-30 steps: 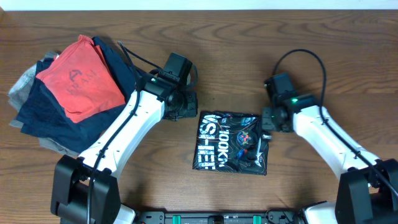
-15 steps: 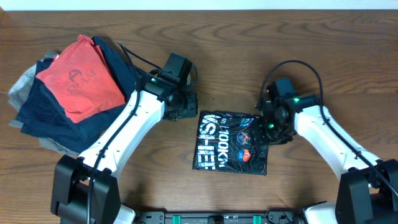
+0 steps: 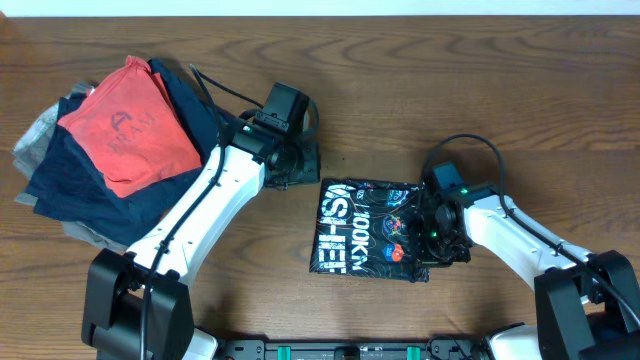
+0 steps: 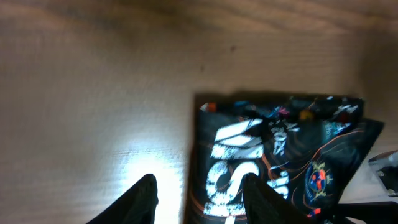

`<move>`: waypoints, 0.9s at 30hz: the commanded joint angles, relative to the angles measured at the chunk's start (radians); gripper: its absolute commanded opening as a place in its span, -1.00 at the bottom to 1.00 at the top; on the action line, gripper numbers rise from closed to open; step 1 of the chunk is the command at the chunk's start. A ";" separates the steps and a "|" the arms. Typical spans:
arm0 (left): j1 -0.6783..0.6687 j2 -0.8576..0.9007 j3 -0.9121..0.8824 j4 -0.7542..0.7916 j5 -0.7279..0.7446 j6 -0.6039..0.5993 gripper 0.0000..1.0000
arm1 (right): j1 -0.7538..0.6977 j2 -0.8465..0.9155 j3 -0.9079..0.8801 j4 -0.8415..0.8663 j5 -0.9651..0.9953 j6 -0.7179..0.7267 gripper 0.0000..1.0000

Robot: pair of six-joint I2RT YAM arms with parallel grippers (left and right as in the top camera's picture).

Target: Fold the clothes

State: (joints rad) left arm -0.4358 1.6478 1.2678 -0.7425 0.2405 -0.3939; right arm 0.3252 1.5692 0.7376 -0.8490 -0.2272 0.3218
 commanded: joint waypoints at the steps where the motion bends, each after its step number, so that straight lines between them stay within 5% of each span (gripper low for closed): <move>1: -0.011 0.014 -0.005 0.033 0.029 0.071 -0.05 | -0.039 -0.020 0.013 -0.011 0.162 0.192 -0.97; 6: -0.042 0.031 -0.005 0.114 0.043 0.162 0.10 | -0.146 -0.023 0.053 0.028 0.217 0.194 -0.84; 13: -0.068 0.132 -0.005 0.092 0.142 0.160 0.30 | -0.164 -0.023 0.055 0.039 0.166 0.147 -0.28; 17: -0.068 0.172 -0.005 -0.034 0.153 0.069 0.61 | -0.164 -0.023 0.054 0.025 0.167 0.127 -0.26; 27: -0.096 0.205 -0.008 -0.034 0.197 0.067 0.73 | -0.164 -0.023 0.054 0.022 0.167 0.125 -0.24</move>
State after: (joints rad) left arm -0.5133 1.8278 1.2644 -0.7883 0.4126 -0.3180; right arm 0.1608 1.5612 0.7807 -0.8230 -0.0696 0.4622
